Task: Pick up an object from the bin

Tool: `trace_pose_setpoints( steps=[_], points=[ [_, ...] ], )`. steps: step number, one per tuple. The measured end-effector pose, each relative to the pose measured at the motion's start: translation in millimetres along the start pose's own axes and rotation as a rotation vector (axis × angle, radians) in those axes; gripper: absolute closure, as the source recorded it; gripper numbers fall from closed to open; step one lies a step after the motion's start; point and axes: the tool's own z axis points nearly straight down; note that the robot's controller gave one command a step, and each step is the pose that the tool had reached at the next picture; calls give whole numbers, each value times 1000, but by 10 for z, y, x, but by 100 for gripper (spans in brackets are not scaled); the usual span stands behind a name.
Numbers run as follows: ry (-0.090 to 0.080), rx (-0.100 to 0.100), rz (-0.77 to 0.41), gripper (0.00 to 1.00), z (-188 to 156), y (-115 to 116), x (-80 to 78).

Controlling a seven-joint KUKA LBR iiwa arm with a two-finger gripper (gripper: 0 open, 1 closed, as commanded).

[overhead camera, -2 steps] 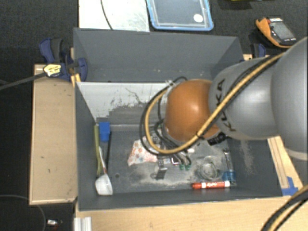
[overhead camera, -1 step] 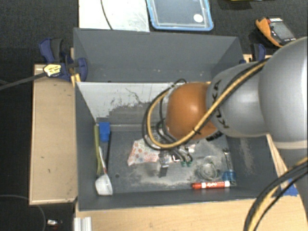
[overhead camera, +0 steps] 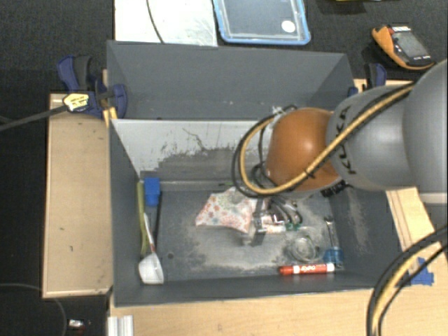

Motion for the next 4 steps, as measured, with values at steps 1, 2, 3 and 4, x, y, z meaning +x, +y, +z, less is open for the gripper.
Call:
trace_pose_setpoints(
  steps=[1, 2, 3, 4],
  points=[
    [-3, -6, -37, 0, -2, 418, 93],
    [-7, 3, 4, 100, -16, 3, 4],
    [-7, 3, 6, 100, -16, 4, 4],
    [4, 3, 9, 100, -368, 6, 31]
  ],
)
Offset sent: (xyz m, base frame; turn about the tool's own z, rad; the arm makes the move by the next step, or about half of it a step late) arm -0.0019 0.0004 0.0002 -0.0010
